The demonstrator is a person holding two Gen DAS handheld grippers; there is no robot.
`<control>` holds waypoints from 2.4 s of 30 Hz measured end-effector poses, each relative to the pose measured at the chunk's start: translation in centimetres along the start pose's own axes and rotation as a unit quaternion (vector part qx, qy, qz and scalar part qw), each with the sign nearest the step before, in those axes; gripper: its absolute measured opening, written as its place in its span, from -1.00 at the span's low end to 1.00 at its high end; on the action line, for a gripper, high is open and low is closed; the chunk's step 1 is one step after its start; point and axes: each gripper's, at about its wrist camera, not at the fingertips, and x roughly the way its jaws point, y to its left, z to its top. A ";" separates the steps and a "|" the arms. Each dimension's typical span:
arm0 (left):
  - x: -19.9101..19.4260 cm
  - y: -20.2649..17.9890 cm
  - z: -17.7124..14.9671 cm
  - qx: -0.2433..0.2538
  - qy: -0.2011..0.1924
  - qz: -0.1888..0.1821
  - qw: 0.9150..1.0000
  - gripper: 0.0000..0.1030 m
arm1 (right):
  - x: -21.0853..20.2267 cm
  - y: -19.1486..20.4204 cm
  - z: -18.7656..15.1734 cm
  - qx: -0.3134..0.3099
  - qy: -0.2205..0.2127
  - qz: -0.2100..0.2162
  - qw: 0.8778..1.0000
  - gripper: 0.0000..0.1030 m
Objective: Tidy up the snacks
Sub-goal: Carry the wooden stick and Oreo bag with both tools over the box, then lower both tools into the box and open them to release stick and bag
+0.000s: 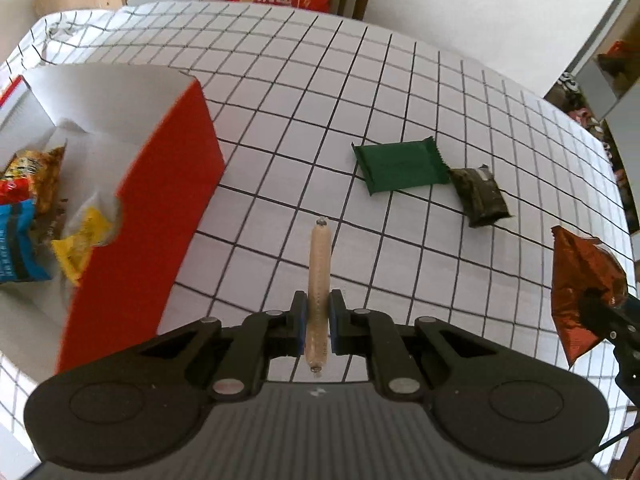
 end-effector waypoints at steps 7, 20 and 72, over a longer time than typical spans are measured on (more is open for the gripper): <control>-4.3 1.8 -1.0 0.010 -0.014 -0.015 1.000 -0.79 | -3.4 3.2 0.1 0.001 -0.016 0.014 1.000 -0.36; -10.6 8.6 -2.1 0.003 -0.021 -0.019 1.000 -0.79 | -6.8 11.6 1.7 -0.024 -0.035 0.048 0.998 -0.36; -4.0 31.6 4.7 -0.046 0.005 0.023 0.999 -0.79 | 9.1 35.4 7.9 -0.110 0.029 0.049 0.992 -0.35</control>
